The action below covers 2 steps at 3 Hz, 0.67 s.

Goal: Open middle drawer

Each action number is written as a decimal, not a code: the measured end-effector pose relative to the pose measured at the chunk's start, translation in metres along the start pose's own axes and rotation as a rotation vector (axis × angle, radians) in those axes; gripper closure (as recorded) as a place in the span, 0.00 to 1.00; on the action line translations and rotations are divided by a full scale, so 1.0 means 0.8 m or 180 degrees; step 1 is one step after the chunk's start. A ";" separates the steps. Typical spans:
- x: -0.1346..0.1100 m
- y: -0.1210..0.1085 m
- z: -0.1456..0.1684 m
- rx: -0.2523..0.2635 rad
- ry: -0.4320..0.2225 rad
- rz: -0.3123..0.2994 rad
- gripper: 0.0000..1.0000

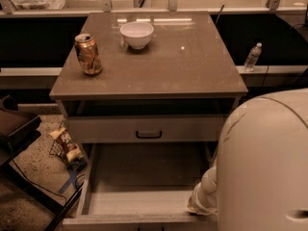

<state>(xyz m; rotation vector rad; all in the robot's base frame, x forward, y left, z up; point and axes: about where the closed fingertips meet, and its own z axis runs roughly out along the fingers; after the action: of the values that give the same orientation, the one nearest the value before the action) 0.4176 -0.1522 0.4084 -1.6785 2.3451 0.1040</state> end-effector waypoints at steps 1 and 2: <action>0.021 0.049 -0.007 -0.0101 0.0056 0.0141 1.00; 0.020 0.048 -0.007 -0.0101 0.0056 0.0141 1.00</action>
Offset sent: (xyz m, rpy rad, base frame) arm -0.1564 -0.0044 0.0045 -0.0142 0.1799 -0.0710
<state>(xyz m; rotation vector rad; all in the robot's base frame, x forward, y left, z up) 0.3756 -0.1552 0.4063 -1.6489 2.4063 0.1357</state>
